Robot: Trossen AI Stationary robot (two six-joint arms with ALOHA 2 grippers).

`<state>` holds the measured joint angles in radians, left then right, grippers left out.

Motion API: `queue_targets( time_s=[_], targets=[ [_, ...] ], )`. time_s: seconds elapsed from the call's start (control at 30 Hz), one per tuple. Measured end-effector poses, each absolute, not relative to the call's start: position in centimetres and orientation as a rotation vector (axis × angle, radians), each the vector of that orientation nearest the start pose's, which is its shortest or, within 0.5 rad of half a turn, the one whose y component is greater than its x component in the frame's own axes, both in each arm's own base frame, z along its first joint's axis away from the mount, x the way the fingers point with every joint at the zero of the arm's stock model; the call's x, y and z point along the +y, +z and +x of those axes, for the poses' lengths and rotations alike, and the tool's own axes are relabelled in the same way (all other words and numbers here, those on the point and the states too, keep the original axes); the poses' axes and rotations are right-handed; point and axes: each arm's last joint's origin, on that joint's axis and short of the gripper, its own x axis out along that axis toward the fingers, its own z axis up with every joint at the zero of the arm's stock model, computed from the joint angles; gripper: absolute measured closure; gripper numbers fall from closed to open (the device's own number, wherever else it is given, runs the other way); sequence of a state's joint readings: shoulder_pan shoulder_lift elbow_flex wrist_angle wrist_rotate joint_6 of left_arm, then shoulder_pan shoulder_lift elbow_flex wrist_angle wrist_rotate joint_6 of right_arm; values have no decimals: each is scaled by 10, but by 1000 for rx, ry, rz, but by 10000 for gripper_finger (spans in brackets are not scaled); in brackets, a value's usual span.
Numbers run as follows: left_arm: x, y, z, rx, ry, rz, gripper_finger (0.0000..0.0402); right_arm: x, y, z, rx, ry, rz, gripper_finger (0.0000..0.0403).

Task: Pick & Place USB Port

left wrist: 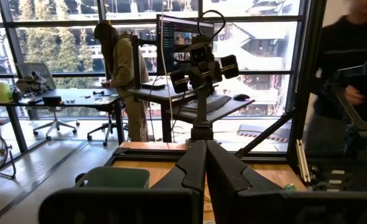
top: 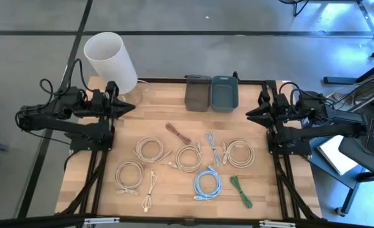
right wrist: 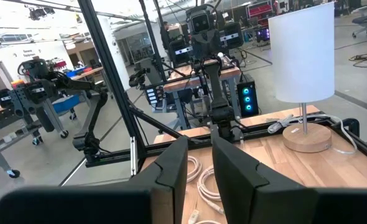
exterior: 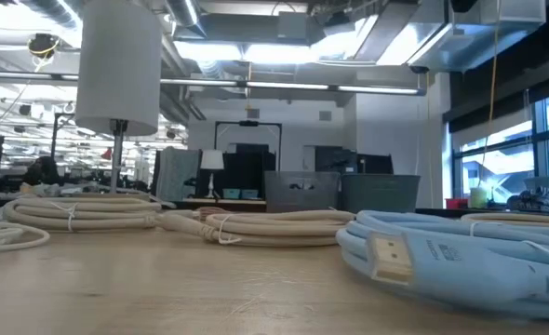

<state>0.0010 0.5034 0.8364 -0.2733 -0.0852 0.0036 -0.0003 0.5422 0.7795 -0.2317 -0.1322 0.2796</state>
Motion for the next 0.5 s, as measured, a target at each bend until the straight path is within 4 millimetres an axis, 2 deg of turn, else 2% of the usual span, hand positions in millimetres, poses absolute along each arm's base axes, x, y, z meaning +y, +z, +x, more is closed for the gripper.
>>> queue_targets(
  time_s=[0.43,0.5],
  targets=[
    [3,373,97,-60,86,1,396,4,356,114,12,132,278,320],
    [3,373,97,-60,86,1,396,3,360,115,-29,121,259,320]
  ],
)
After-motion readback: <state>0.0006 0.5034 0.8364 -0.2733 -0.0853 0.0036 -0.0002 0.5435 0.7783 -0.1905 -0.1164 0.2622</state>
